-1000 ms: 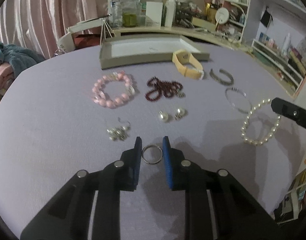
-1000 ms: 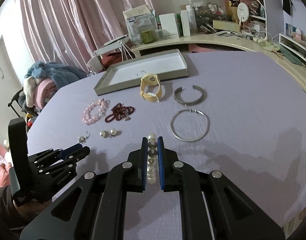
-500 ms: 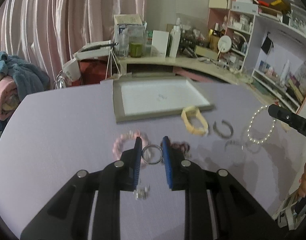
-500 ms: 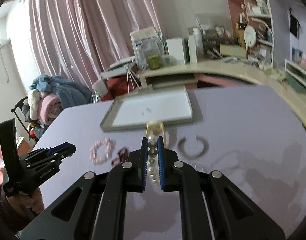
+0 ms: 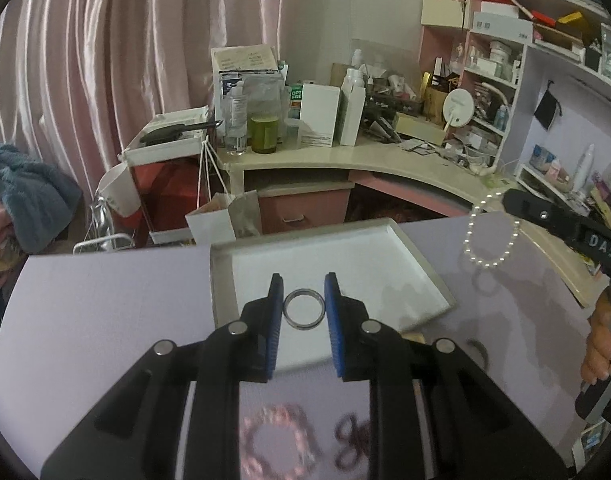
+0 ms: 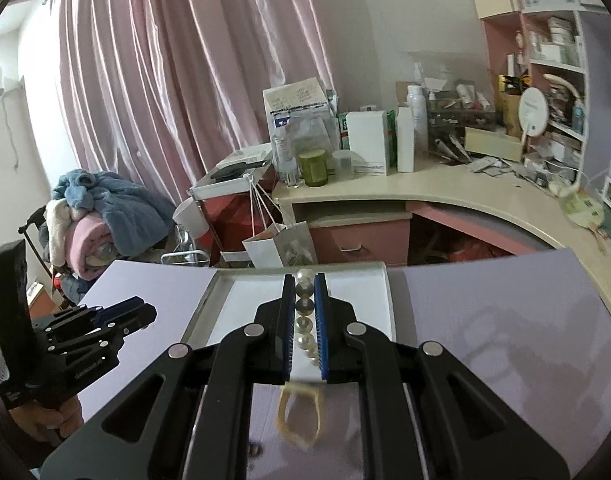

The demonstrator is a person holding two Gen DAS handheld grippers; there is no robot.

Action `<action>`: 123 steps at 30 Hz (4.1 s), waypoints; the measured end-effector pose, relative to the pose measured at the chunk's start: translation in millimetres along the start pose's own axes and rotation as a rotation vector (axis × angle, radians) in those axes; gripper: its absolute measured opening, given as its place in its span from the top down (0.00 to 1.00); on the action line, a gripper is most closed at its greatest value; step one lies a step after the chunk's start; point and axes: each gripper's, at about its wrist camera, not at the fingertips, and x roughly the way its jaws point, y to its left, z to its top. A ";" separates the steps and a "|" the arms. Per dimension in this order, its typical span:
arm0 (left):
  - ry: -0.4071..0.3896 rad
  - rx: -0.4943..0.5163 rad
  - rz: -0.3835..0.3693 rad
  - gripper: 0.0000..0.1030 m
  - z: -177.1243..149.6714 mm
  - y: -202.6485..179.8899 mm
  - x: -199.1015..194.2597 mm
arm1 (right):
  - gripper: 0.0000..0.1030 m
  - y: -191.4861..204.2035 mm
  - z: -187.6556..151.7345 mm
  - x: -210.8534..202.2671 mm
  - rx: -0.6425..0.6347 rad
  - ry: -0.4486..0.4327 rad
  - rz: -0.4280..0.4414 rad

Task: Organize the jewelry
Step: 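Carry both items to the white tray and open both tools to drop them, then grasp the large silver hoop with the right tool while the left tool grasps the silver earrings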

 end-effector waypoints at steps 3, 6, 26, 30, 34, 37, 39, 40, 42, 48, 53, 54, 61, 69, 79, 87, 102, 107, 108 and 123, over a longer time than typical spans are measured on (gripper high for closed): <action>0.017 -0.003 -0.002 0.79 13.9 5.3 26.8 | 0.90 -7.0 4.5 38.1 0.011 0.042 0.004; 0.035 -0.014 -0.005 0.79 21.8 10.3 50.9 | 0.90 -10.1 5.8 67.8 0.021 0.083 0.012; 0.085 -0.020 -0.031 0.79 24.1 18.0 120.0 | 0.42 -45.7 -4.4 108.4 0.101 0.126 -0.015; 0.097 -0.014 -0.038 0.79 23.0 15.4 125.8 | 0.42 -61.3 -9.8 98.4 0.151 0.124 -0.039; 0.104 -0.012 -0.039 0.79 23.8 11.9 135.1 | 0.42 -68.4 -14.5 94.1 0.168 0.130 -0.054; 0.101 -0.007 -0.021 0.74 25.3 10.2 141.6 | 0.42 -72.8 -18.5 88.4 0.179 0.127 -0.059; 0.097 -0.009 -0.003 0.55 25.7 11.2 143.1 | 0.42 -74.8 -21.0 82.6 0.184 0.122 -0.065; 0.088 -0.014 0.010 0.50 25.5 12.5 140.8 | 0.42 -76.0 -22.1 78.8 0.188 0.116 -0.069; 0.076 -0.030 0.008 0.50 25.4 17.0 132.8 | 0.42 -79.2 -24.9 68.5 0.199 0.104 -0.078; 0.005 -0.099 0.056 0.38 11.0 39.9 76.5 | 0.42 -84.8 -37.2 31.2 0.221 0.062 -0.116; -0.036 -0.118 0.137 0.27 -27.7 52.7 18.0 | 0.42 -81.7 -61.3 -7.6 0.220 0.044 -0.162; -0.040 -0.122 0.149 0.26 -36.0 54.3 8.2 | 0.42 -80.4 -67.0 -14.1 0.219 0.043 -0.168; -0.033 -0.160 0.212 0.16 -102.3 60.8 -53.3 | 0.42 -69.6 -114.3 -53.3 0.238 0.071 -0.204; 0.014 -0.230 0.213 0.11 -163.0 58.4 -90.0 | 0.39 -53.3 -167.1 -77.8 0.248 0.143 -0.218; 0.060 -0.189 0.188 0.06 -210.6 36.7 -110.9 | 0.14 -28.3 -203.9 -79.8 0.200 0.214 -0.238; 0.068 -0.135 0.178 0.05 -218.2 21.9 -112.3 | 0.02 -29.9 -200.5 -50.6 0.158 0.272 -0.288; 0.101 -0.144 0.164 0.05 -217.6 21.3 -97.4 | 0.10 -20.7 -201.3 -8.3 0.045 0.340 -0.324; 0.111 -0.145 0.157 0.05 -218.2 19.7 -93.3 | 0.14 -19.8 -199.1 -7.5 0.035 0.320 -0.317; 0.113 -0.145 0.155 0.05 -218.3 19.4 -92.3 | 0.16 -19.8 -199.0 -7.4 0.033 0.316 -0.316; 0.174 -0.150 0.126 0.14 -216.3 11.9 -66.3 | 0.31 -22.2 -197.3 -33.9 0.091 0.276 -0.253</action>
